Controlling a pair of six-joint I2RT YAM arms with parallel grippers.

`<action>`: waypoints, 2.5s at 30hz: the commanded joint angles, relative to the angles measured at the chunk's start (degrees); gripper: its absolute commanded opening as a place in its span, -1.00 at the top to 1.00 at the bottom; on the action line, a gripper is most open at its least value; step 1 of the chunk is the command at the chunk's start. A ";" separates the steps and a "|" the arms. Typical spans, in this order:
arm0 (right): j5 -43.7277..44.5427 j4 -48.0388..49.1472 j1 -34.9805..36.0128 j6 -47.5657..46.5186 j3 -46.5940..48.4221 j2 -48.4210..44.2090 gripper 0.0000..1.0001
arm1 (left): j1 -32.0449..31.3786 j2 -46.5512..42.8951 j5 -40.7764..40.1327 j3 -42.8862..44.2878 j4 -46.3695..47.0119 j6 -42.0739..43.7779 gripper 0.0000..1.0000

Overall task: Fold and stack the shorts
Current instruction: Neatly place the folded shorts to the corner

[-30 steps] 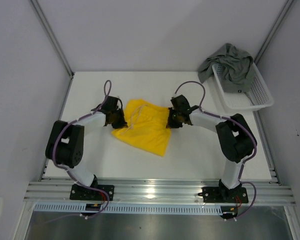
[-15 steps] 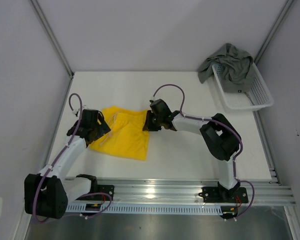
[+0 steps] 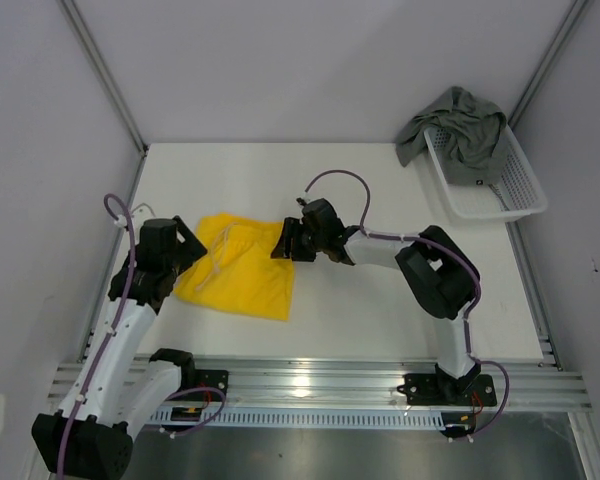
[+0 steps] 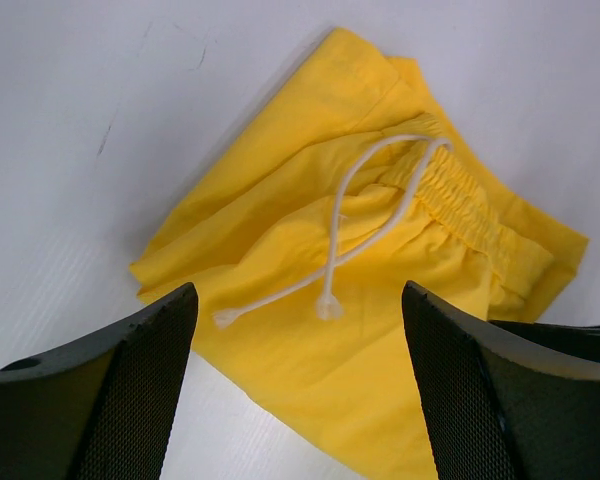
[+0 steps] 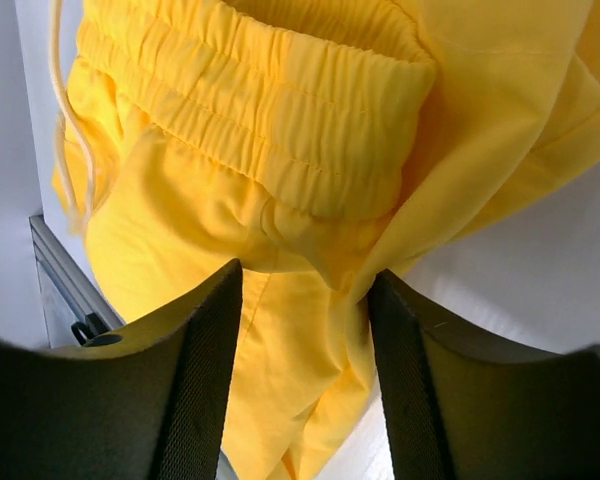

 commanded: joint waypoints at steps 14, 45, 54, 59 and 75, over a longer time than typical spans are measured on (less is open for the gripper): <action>-3.15 -7.39 8.19 -9.88 23.91 16.76 0.68 | 0.39 -10.84 2.70 3.28 -1.66 1.91 -0.68; 3.18 -20.66 6.78 -23.50 35.59 22.72 1.00 | 0.39 -11.82 6.39 4.16 -1.75 3.14 -0.68; -0.77 -20.13 12.32 -30.61 44.23 27.93 1.00 | 0.39 -12.17 4.90 4.60 -2.10 4.37 -0.69; -3.16 -18.11 15.21 -31.06 41.24 25.65 1.00 | 0.39 -12.17 5.34 4.16 -1.75 3.94 -0.68; -1.22 -17.23 13.74 -30.88 38.35 23.19 1.00 | 0.39 -12.61 5.86 3.98 -1.75 3.76 -0.69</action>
